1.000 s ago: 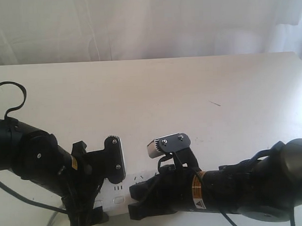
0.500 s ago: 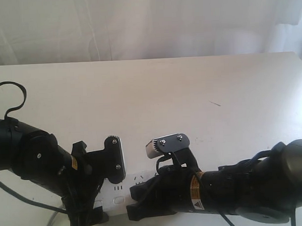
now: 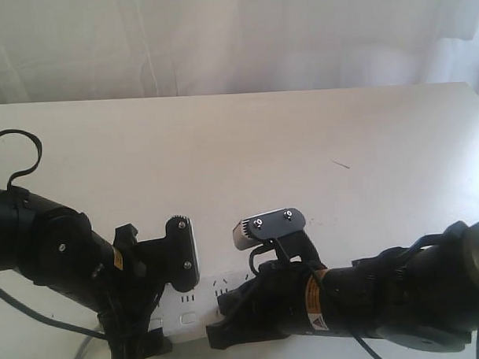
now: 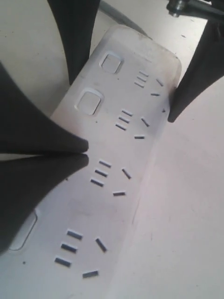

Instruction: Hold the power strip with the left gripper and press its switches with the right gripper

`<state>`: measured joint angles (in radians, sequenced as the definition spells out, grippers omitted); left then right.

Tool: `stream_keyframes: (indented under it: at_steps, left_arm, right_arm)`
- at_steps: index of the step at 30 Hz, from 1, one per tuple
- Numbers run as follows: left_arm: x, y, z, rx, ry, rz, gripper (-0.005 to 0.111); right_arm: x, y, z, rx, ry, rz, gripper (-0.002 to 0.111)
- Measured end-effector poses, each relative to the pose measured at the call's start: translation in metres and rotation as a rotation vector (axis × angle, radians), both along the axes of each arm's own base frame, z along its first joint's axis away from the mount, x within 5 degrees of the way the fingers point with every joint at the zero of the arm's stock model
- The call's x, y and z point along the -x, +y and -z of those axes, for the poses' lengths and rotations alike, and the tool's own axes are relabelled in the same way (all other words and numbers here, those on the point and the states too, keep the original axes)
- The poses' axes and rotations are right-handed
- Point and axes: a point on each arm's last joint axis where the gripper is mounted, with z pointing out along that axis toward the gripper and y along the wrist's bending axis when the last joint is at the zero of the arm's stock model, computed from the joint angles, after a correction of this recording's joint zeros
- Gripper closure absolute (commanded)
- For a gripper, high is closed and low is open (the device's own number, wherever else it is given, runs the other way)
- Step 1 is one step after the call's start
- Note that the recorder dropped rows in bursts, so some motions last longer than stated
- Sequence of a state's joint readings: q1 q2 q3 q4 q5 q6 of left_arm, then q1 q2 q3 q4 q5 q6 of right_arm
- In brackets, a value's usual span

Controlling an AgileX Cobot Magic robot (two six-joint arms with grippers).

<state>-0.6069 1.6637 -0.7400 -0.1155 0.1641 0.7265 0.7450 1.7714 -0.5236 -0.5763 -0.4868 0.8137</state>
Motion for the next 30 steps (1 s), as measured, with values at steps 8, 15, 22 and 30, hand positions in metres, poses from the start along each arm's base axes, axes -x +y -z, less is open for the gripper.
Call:
stream_keyframes:
  at_steps: [8, 15, 22, 30]
  left_arm:
    - [0.000, 0.000, 0.000, -0.001, 0.002, 0.000, 0.107]
    - [0.000, 0.000, 0.000, -0.004, 0.005, 0.002, 0.107]
    - [0.000, 0.000, 0.000, -0.006, 0.007, 0.002, 0.107]
    - [0.000, 0.000, 0.000, -0.008, 0.011, 0.003, 0.107]
  right_arm:
    - [0.008, 0.001, -0.010, -0.124, -0.047, -0.048, 0.108]
    - [0.010, -0.011, -0.032, -0.074, -0.133, -0.024, 0.108]
    - [0.015, -0.025, -0.026, 0.056, -0.110, 0.007, 0.108]
    - [0.010, -0.026, -0.028, 0.045, -0.143, 0.054, 0.108]
